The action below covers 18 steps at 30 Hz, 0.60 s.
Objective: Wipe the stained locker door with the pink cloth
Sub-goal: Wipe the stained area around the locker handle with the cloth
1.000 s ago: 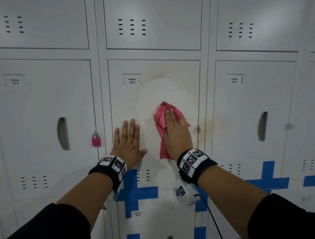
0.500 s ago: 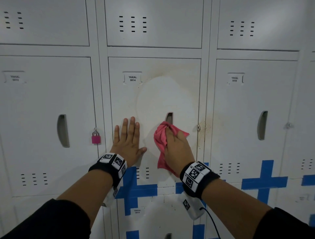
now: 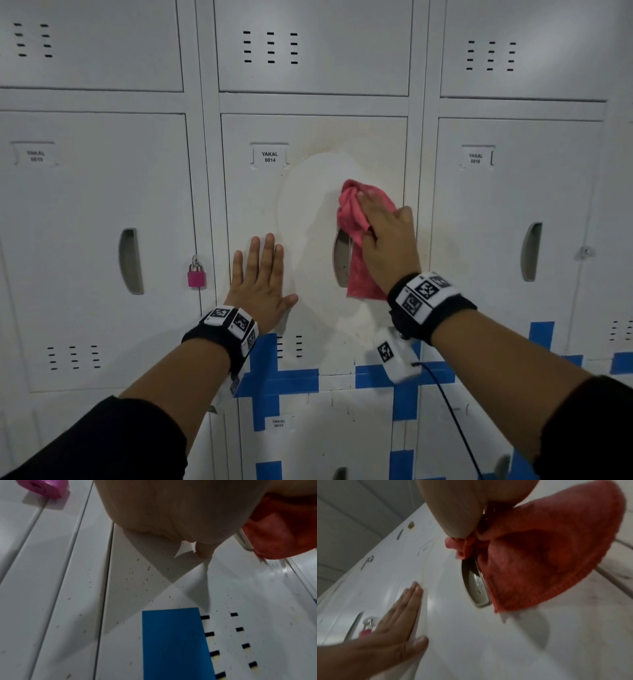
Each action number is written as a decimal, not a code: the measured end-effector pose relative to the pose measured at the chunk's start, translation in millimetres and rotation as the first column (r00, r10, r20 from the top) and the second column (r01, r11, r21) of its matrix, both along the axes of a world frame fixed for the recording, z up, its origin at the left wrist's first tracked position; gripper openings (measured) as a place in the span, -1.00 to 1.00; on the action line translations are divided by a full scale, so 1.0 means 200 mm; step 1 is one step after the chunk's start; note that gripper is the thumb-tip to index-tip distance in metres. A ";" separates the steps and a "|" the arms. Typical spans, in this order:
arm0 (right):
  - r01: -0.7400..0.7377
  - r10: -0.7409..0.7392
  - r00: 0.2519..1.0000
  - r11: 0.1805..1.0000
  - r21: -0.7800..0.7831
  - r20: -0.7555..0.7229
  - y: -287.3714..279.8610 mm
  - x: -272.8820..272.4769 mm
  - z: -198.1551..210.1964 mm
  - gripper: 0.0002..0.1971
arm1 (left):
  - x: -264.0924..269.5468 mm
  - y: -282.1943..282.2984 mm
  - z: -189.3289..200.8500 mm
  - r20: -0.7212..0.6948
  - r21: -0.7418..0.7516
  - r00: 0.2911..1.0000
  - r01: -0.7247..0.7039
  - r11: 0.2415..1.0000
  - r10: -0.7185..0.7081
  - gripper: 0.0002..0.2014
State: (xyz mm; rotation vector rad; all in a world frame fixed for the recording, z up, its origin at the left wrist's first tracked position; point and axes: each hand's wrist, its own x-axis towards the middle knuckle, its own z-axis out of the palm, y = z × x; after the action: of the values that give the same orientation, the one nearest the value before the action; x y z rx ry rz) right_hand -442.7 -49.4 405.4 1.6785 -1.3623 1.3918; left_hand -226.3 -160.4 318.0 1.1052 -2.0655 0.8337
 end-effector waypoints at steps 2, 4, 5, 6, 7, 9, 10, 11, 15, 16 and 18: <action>0.051 -0.044 0.995 0.996 0.077 -0.093 -0.05 0.03 -0.01 -0.44 | 0.00 0.00 0.00 0.006 0.005 1.000 -0.003 1.000 0.003 -0.10; 0.076 -0.062 0.978 0.995 0.066 -0.197 -0.09 0.07 -0.06 -0.45 | 0.00 0.00 0.00 0.010 0.012 1.000 0.000 1.000 0.000 -0.10; 0.079 -0.064 0.970 0.995 0.055 -0.235 -0.10 0.09 -0.08 -0.47 | 0.00 0.00 0.00 0.010 0.018 1.000 -0.002 1.000 0.001 -0.10; 0.078 -0.063 0.963 0.996 0.046 -0.262 -0.10 0.11 -0.11 -0.48 | 0.00 0.00 0.00 0.007 0.028 1.000 -0.003 1.000 0.003 -0.10; 0.078 -0.066 0.954 0.996 0.031 -0.293 -0.11 0.12 -0.13 -0.48 | -0.01 0.01 0.01 0.005 0.036 1.000 -0.007 0.999 0.006 -0.08; 0.098 -0.098 0.917 0.995 -0.019 -0.387 -0.12 0.12 -0.18 -0.55 | -0.01 0.02 0.01 0.007 0.057 1.000 -0.017 0.998 0.016 0.02; 0.107 -0.112 0.885 0.994 -0.037 -0.453 -0.13 0.11 -0.21 -0.54 | -0.01 0.03 0.02 0.020 0.083 0.999 -0.026 0.996 0.024 0.11; 0.113 -0.111 0.846 0.993 -0.028 -0.521 -0.14 0.11 -0.24 -0.48 | -0.01 0.04 0.02 0.036 0.113 0.999 -0.035 0.993 0.031 0.20; 0.095 -0.007 0.755 0.991 0.098 -0.655 -0.12 0.06 -0.36 -0.33 | 0.01 0.07 0.04 0.082 0.129 0.996 -0.048 0.991 0.037 0.40; 0.075 0.029 0.732 0.990 0.123 -0.681 -0.11 0.04 -0.38 -0.34 | 0.01 0.07 0.04 0.090 0.138 0.995 -0.055 0.989 0.042 0.40; 0.031 0.099 0.698 0.985 0.168 -0.710 -0.09 -0.02 -0.41 -0.46 | 0.01 0.07 0.05 0.100 0.157 0.994 -0.062 0.986 0.047 0.41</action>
State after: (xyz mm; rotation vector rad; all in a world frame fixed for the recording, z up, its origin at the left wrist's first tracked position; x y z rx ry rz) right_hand -446.2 -67.6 324.1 2.0536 -0.9871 0.4975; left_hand -223.6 -145.5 328.7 1.2337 -2.2229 0.7718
